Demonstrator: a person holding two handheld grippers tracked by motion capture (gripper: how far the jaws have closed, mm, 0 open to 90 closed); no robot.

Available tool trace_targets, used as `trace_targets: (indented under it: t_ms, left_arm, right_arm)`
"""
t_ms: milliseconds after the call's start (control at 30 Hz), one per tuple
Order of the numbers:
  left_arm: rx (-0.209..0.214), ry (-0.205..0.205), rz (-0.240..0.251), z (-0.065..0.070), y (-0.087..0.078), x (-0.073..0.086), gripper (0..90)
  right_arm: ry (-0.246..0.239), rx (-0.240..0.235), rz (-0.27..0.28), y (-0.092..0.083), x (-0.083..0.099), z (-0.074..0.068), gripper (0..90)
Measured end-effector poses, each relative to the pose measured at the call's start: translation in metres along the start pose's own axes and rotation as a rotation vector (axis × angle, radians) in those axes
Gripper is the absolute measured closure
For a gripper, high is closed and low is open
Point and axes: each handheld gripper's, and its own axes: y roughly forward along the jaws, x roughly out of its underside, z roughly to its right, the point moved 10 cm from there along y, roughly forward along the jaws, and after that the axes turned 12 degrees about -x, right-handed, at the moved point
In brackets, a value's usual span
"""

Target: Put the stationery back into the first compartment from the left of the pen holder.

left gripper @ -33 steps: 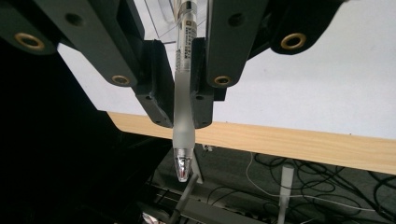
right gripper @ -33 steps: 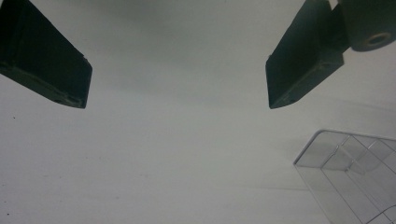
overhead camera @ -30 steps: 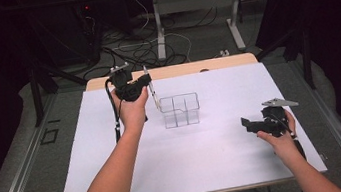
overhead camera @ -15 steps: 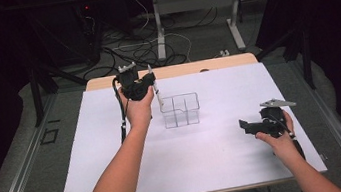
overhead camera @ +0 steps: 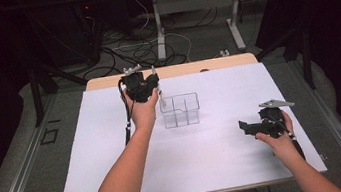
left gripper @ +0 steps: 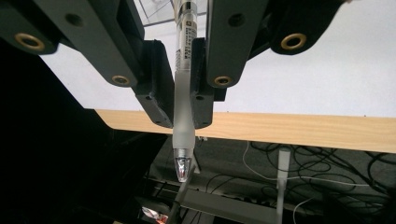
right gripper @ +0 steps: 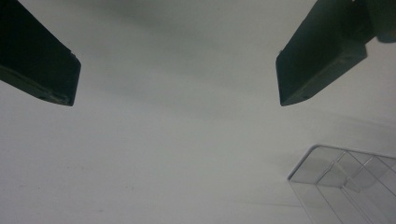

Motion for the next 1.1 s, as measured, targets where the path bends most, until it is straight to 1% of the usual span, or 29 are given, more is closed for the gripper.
trace_targets:
  t_ms: [67,267,367,533,567,867,933,1100]
  left_arm:
    - [-0.001,0.005,0.002,0.000,0.001,0.002,80.0]
    - [-0.004,0.013,-0.038,-0.002,0.009,0.014,79.9]
    - [-0.009,0.009,-0.050,-0.003,0.012,0.018,79.9]
    - [-0.005,0.022,-0.067,-0.003,0.014,0.026,79.9]
    - [-0.007,0.020,-0.062,-0.002,0.014,0.027,79.9]
    - [-0.009,0.045,-0.082,-0.002,0.015,0.039,79.9]
    - [-0.010,0.046,-0.077,-0.002,0.015,0.040,79.9]
    - [-0.014,0.049,-0.088,-0.002,0.015,0.042,79.8]
  right_arm:
    - [0.000,-0.003,-0.001,0.000,0.000,0.000,0.0]
    - [0.004,-0.009,-0.001,0.000,0.001,-0.001,0.0]
    - [0.009,-0.015,-0.002,0.000,0.001,-0.002,0.0]
    - [0.007,-0.013,-0.004,0.001,0.002,-0.002,0.0]
    - [0.006,-0.013,-0.005,0.001,0.002,-0.002,0.0]
    - [0.000,-0.018,-0.008,0.001,0.002,-0.002,0.0]
    - [-0.001,-0.019,-0.008,0.001,0.002,-0.003,0.0]
    - [-0.003,-0.019,-0.010,0.002,0.002,-0.002,0.0]
